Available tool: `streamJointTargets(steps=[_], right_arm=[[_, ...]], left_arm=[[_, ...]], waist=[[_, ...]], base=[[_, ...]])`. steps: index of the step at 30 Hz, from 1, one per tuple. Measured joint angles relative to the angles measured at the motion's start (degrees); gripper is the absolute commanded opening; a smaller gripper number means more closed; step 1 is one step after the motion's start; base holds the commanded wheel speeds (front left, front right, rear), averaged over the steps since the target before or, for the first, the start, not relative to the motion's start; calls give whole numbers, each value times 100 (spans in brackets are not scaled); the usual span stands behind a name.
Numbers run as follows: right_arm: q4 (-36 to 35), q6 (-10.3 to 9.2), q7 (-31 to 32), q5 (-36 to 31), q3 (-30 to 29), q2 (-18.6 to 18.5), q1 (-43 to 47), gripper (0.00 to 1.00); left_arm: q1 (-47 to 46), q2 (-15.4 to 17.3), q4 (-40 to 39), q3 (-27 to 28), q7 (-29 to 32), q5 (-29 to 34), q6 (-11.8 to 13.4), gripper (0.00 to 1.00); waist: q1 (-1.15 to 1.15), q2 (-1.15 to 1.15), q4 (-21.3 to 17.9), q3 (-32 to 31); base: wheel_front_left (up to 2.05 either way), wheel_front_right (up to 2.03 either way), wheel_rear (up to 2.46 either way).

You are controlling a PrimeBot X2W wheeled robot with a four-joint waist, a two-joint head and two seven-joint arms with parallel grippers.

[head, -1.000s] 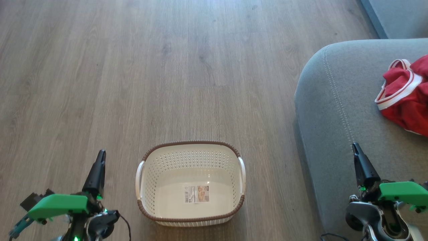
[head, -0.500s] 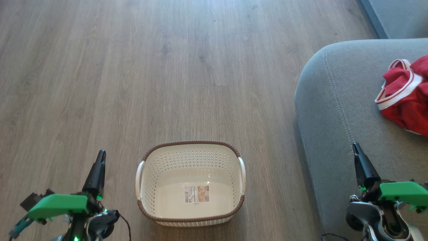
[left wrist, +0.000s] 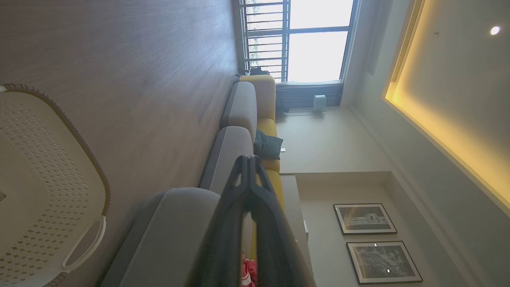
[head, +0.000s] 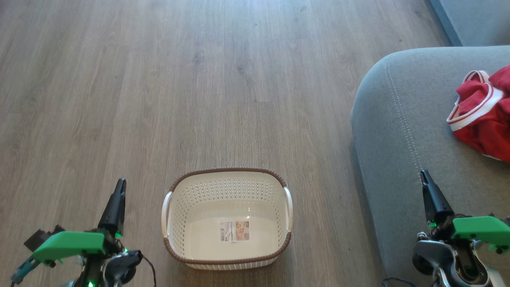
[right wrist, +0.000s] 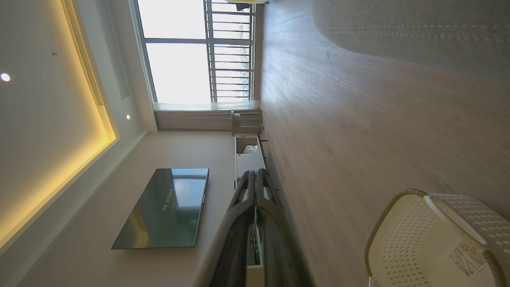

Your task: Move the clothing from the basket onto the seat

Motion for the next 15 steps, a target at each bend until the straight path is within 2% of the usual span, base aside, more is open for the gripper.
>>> streamJointTargets(steps=[15], right_arm=[[0, 0, 1, 0, -5, 1, 0, 0]], left_arm=[[0, 0, 0, 1, 0, 0, 0, 0]], waist=[[0, 0, 0, 0]], base=[[0, 0, 0]])
